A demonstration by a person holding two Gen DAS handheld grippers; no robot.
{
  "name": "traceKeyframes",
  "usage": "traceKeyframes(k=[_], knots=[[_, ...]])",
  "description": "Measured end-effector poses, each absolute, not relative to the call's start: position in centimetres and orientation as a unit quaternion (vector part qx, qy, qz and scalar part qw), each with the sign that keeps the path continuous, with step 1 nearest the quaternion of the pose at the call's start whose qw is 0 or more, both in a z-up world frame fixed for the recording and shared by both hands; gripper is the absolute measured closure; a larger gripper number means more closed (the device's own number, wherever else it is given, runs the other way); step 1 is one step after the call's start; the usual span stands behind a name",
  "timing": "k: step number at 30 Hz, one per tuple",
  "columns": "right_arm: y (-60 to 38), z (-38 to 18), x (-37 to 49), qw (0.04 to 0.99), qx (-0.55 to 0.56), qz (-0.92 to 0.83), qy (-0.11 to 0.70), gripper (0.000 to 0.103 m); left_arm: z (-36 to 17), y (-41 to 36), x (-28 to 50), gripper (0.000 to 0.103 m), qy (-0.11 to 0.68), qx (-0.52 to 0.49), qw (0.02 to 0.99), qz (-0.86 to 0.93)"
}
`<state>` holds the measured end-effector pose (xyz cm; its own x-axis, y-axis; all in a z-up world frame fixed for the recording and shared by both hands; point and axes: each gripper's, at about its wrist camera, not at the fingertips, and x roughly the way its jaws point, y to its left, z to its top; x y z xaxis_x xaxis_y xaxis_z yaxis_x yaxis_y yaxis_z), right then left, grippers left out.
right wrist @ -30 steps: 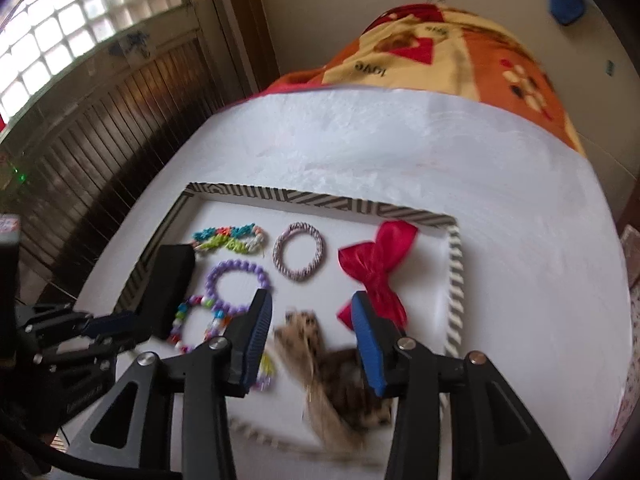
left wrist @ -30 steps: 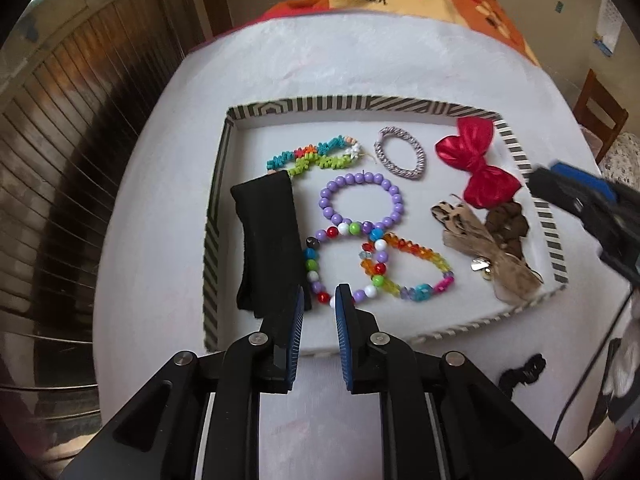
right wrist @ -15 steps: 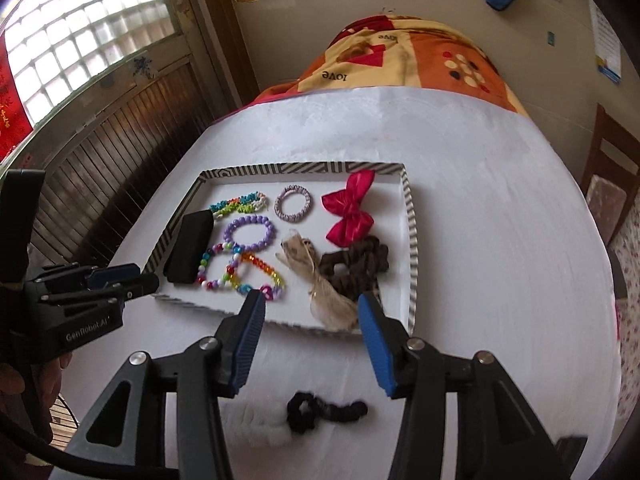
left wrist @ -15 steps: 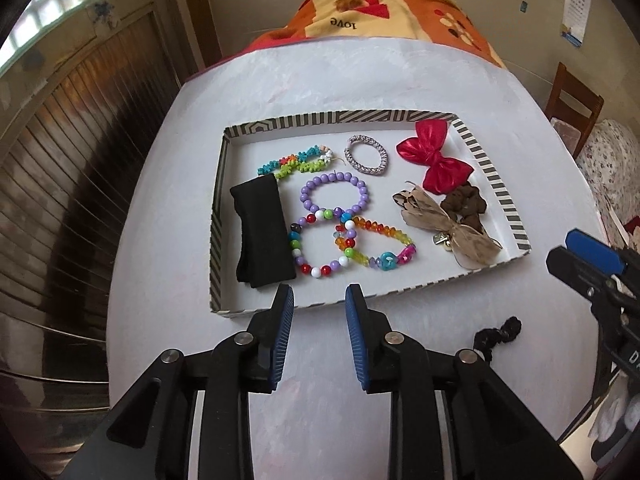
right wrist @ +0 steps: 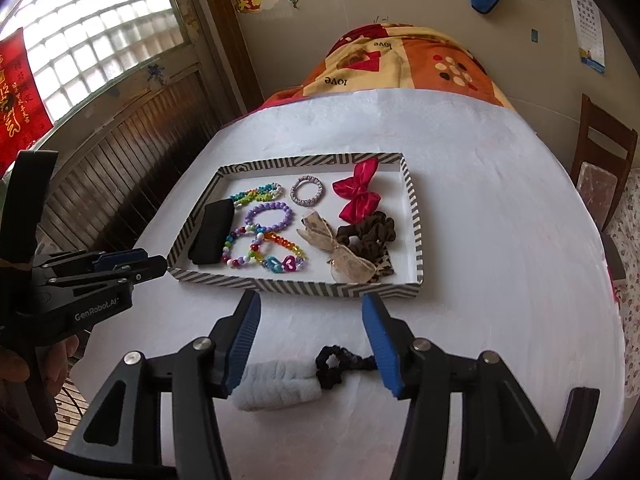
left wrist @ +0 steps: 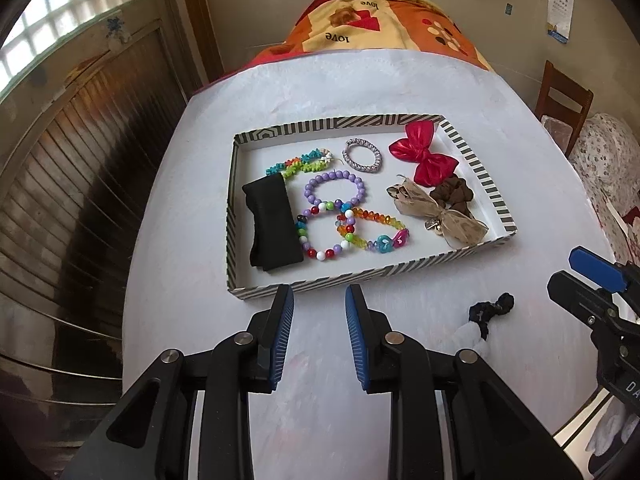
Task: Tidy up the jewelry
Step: 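Withdraw both tools and move toward the white fluffy headband and black scrunchie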
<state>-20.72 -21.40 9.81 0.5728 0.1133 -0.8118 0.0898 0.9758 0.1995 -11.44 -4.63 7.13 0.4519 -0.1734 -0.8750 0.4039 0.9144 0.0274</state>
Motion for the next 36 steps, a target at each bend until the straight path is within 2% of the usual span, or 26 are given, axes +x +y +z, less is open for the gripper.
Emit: traceKeyframes(k=[36], knots=[[-20.6, 10.8, -23.3, 0.881, 0.098, 0.004, 0.462, 0.041, 8.1, -3.5, -14.0, 0.097, 0.465, 0.134, 0.862, -0.148]])
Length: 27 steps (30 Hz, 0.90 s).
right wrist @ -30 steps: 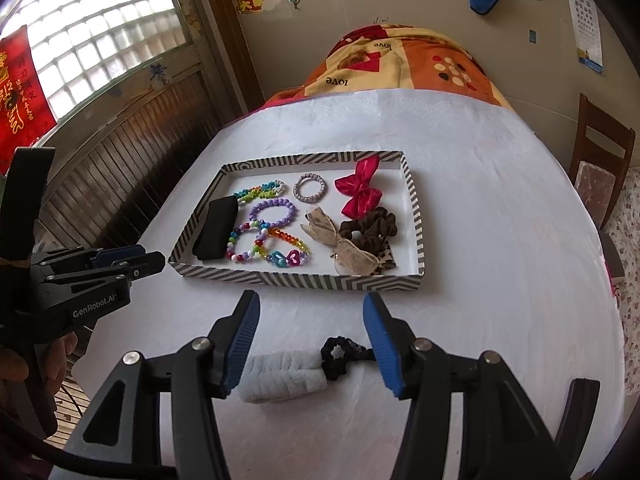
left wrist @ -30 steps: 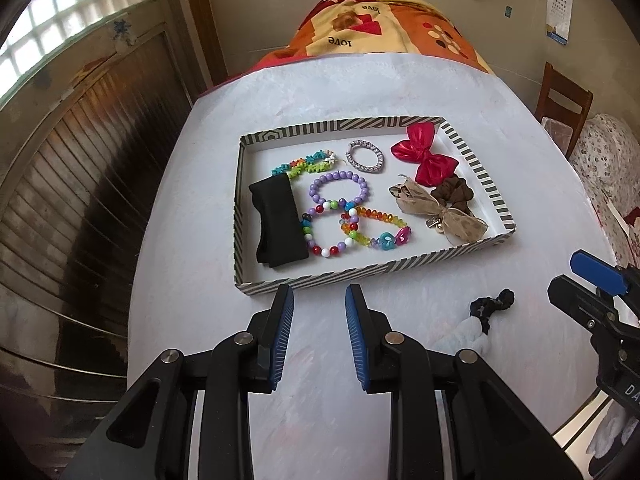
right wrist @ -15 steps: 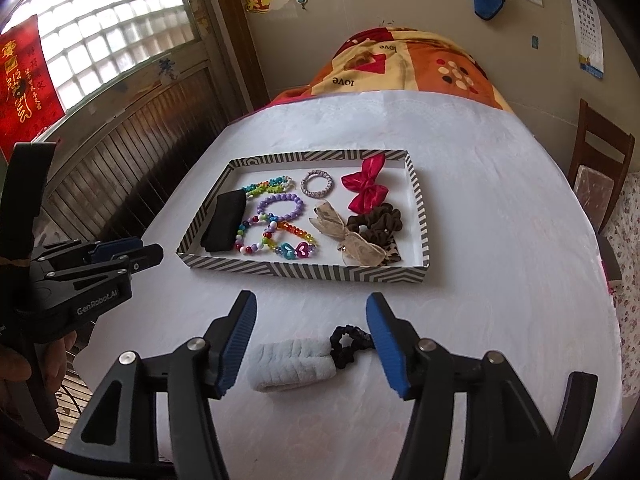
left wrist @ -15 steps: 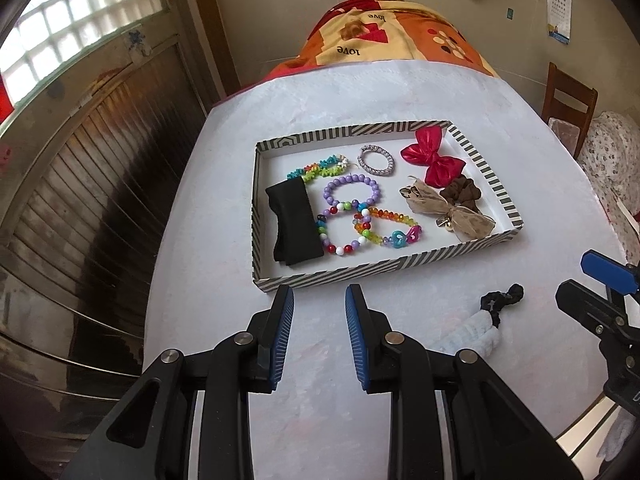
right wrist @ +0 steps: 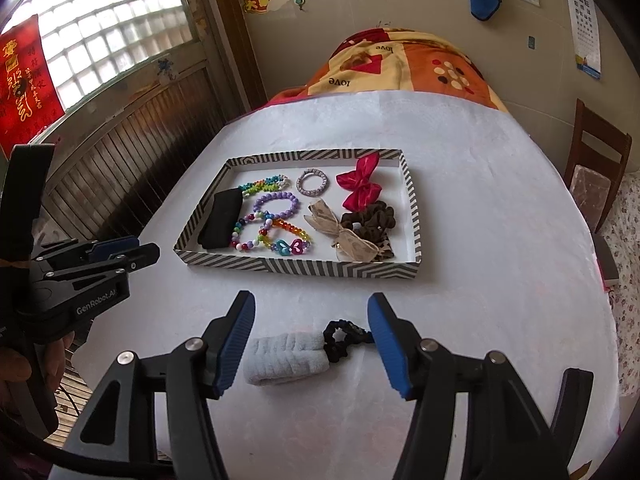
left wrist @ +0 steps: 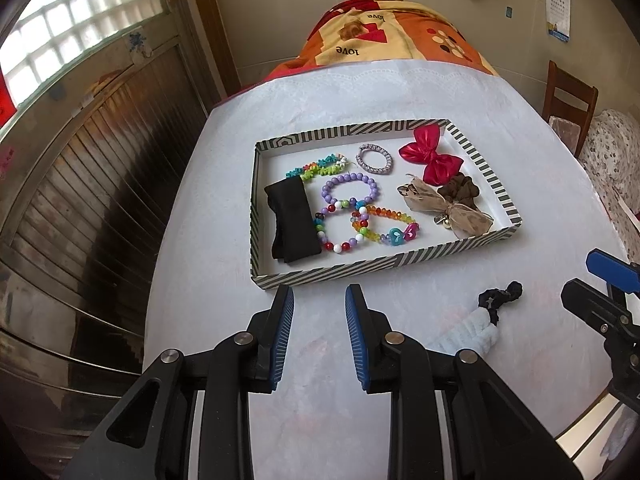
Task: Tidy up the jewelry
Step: 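Withdraw both tools and move toward the white fluffy headband and black scrunchie, then grasp the black scrunchie with the right gripper while the left gripper grasps the white fluffy headband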
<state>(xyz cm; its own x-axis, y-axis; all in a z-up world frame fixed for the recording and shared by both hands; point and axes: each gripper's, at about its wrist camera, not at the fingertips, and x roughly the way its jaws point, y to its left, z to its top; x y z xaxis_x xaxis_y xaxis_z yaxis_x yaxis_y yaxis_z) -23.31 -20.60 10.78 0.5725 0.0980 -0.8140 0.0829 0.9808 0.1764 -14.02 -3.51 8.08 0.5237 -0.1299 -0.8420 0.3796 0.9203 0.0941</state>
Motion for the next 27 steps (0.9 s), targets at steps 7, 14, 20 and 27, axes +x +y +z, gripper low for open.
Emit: traceKeyframes(k=[7, 14, 20, 27], knots=[[-21.2, 10.6, -23.5, 0.879, 0.100, 0.000, 0.465, 0.039, 8.2, -4.2, -14.1, 0.097, 0.467, 0.136, 0.860, -0.153], [-22.7, 9.5, -23.7, 0.872, 0.108, -0.015, 0.477, 0.039, 7.4, -4.9, -13.8, 0.097, 0.479, 0.134, 0.851, -0.168], [-24.0, 6.5, -23.6, 0.854, 0.119, -0.028, 0.505, 0.039, 5.6, -5.6, -13.7, 0.097, 0.510, 0.131, 0.829, -0.190], [-24.3, 2.4, -22.7, 0.833, 0.132, -0.026, 0.536, 0.039, 3.2, -7.0, -14.7, 0.097, 0.556, 0.124, 0.782, -0.253]])
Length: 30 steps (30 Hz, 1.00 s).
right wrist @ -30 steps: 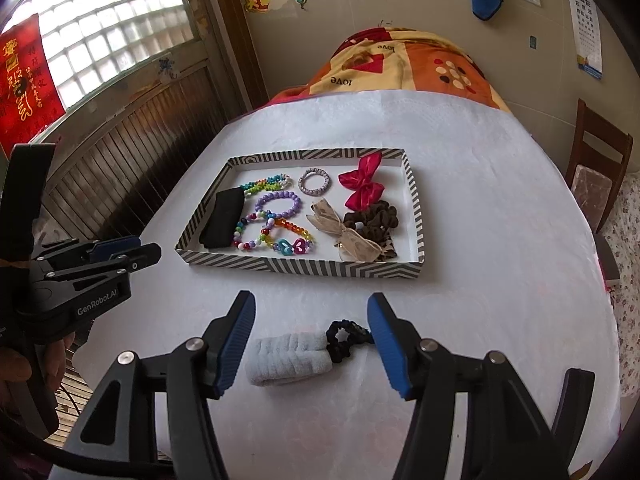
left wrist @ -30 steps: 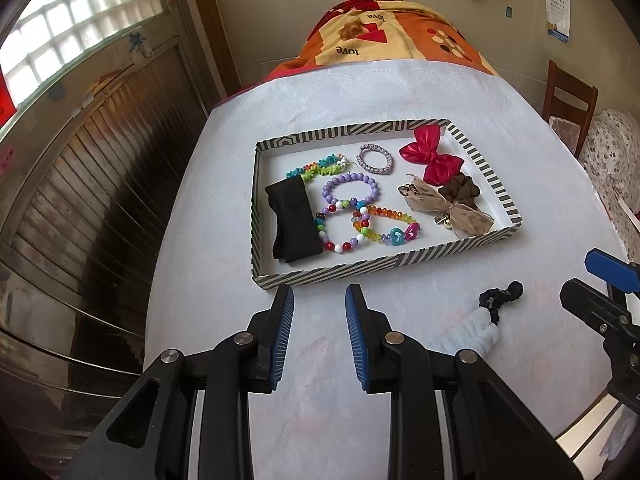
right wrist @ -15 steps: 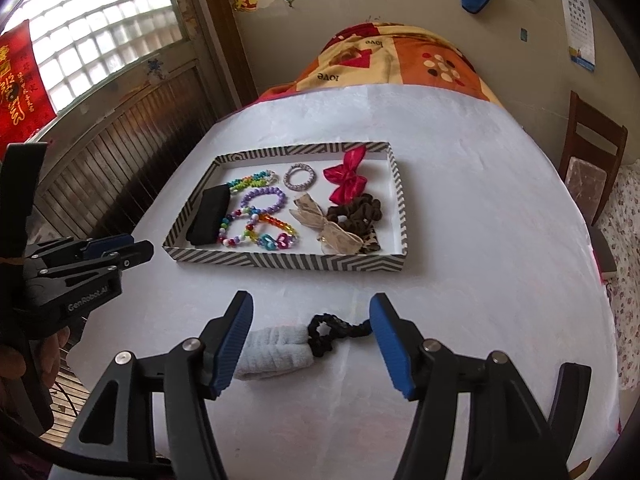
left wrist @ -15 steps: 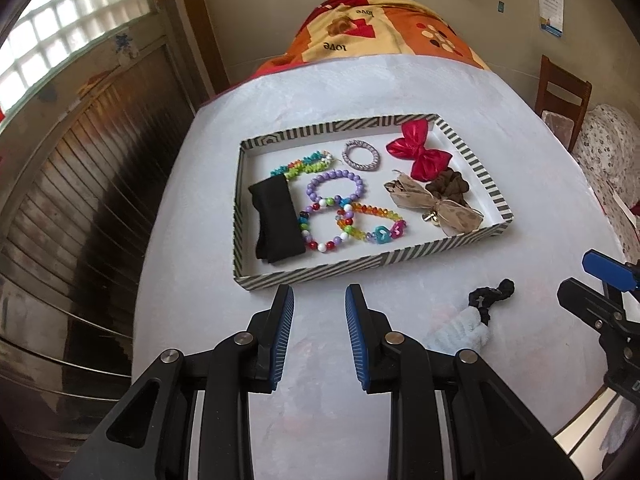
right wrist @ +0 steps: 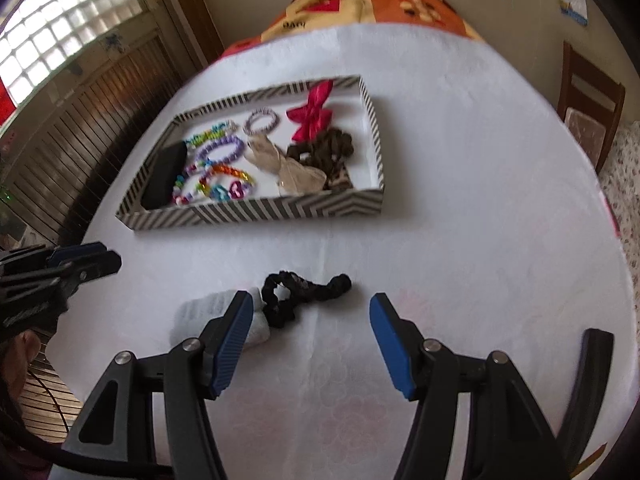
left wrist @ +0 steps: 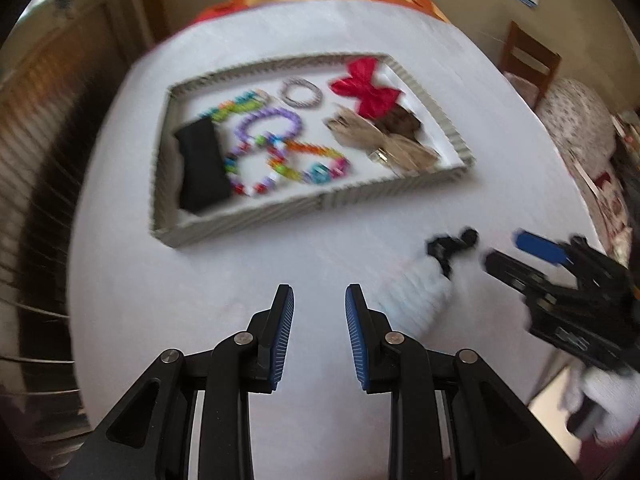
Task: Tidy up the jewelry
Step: 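Grasp the black scrunchie with the right gripper while the left gripper grasps the white fluffy headband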
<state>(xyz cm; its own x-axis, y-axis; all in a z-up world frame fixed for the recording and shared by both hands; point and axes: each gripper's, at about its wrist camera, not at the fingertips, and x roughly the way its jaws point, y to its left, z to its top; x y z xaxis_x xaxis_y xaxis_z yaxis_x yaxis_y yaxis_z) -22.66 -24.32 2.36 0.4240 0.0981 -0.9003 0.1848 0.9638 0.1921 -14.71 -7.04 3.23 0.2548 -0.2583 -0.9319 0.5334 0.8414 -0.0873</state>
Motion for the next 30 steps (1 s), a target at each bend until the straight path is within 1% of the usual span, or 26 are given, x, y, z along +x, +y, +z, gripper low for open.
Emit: traceKeyframes(k=[5, 13, 19, 24, 26, 28, 29, 30], knots=[[-24.7, 0.3, -21.8, 0.821, 0.141, -0.030, 0.552, 0.039, 2.3, -8.5, -16.0, 0.097, 0.569, 0.132, 0.754, -0.299], [-25.5, -0.9, -21.3, 0.812, 0.153, -0.031, 0.562, 0.039, 0.3, -10.8, -16.9, 0.097, 0.585, 0.145, 0.713, -0.360], [-25.6, -1.8, -20.4, 0.808, 0.160, -0.025, 0.566, 0.039, -0.9, -11.7, -16.9, 0.097, 0.592, 0.159, 0.699, -0.368], [-25.4, -2.4, -19.9, 0.814, 0.155, -0.020, 0.560, 0.040, -1.3, -12.5, -16.9, 0.091, 0.592, 0.166, 0.696, -0.371], [-25.2, -2.4, -19.6, 0.817, 0.146, -0.016, 0.558, 0.047, -1.4, -12.8, -16.8, 0.089, 0.593, 0.169, 0.693, -0.374], [-25.1, -2.5, -19.4, 0.819, 0.140, -0.011, 0.556, 0.068, -1.6, -13.1, -16.5, 0.089, 0.595, 0.170, 0.690, -0.375], [-25.0, -2.5, -19.4, 0.821, 0.136, -0.009, 0.555, 0.071, -1.7, -13.2, -16.5, 0.089, 0.595, 0.171, 0.690, -0.375], [-25.1, -2.5, -19.3, 0.821, 0.135, -0.006, 0.555, 0.078, -1.7, -13.2, -16.5, 0.089, 0.596, 0.171, 0.689, -0.376]])
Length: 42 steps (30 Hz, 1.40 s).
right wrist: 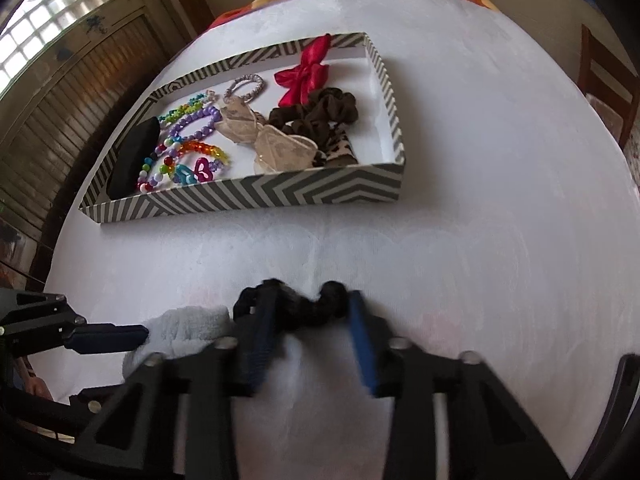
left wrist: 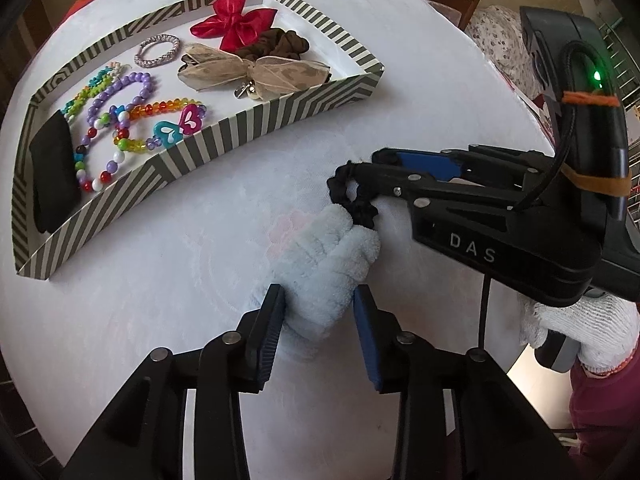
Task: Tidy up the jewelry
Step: 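Grasp the black scrunchie with the right gripper while the left gripper grasps the white fluffy headband, then carry both items over the tray and open the right gripper to drop the scrunchie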
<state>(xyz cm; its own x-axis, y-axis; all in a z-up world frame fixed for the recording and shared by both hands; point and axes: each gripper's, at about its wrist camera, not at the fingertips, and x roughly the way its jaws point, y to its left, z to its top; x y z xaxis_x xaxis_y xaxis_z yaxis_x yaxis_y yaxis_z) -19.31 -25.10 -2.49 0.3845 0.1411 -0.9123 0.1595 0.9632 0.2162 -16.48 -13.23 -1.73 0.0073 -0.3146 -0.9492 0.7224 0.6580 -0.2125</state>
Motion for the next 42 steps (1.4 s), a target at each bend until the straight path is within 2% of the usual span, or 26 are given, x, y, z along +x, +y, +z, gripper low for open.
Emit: traceKeyframes(k=[1, 4, 8, 12, 27, 42], knots=[[-25.1, -2.5, -19.3, 0.821, 0.139, -0.004, 0.554, 0.085, -1.7, -13.2, -16.4, 0.089, 0.596, 0.169, 0.688, -0.378], [-25.4, -2.0, -19.3, 0.825, 0.142, -0.001, 0.547, 0.089, -1.8, -12.9, -16.0, 0.093, 0.598, 0.154, 0.689, -0.378], [-26.0, -0.7, -19.6, 0.831, 0.145, -0.001, 0.537, 0.090, -1.4, -11.5, -15.2, 0.100, 0.603, 0.126, 0.693, -0.374], [-26.9, 1.1, -20.0, 0.839, 0.153, -0.005, 0.522, 0.090, -0.4, -10.8, -14.7, 0.102, 0.599, 0.118, 0.701, -0.368], [-26.5, 6.4, -18.9, 0.866, 0.132, 0.004, 0.482, 0.090, 5.1, -9.2, -11.9, 0.102, 0.549, 0.090, 0.764, -0.327], [-25.9, 7.4, -17.9, 0.869, 0.114, 0.017, 0.482, 0.090, 6.7, -7.8, -9.7, 0.102, 0.524, 0.091, 0.802, -0.270]])
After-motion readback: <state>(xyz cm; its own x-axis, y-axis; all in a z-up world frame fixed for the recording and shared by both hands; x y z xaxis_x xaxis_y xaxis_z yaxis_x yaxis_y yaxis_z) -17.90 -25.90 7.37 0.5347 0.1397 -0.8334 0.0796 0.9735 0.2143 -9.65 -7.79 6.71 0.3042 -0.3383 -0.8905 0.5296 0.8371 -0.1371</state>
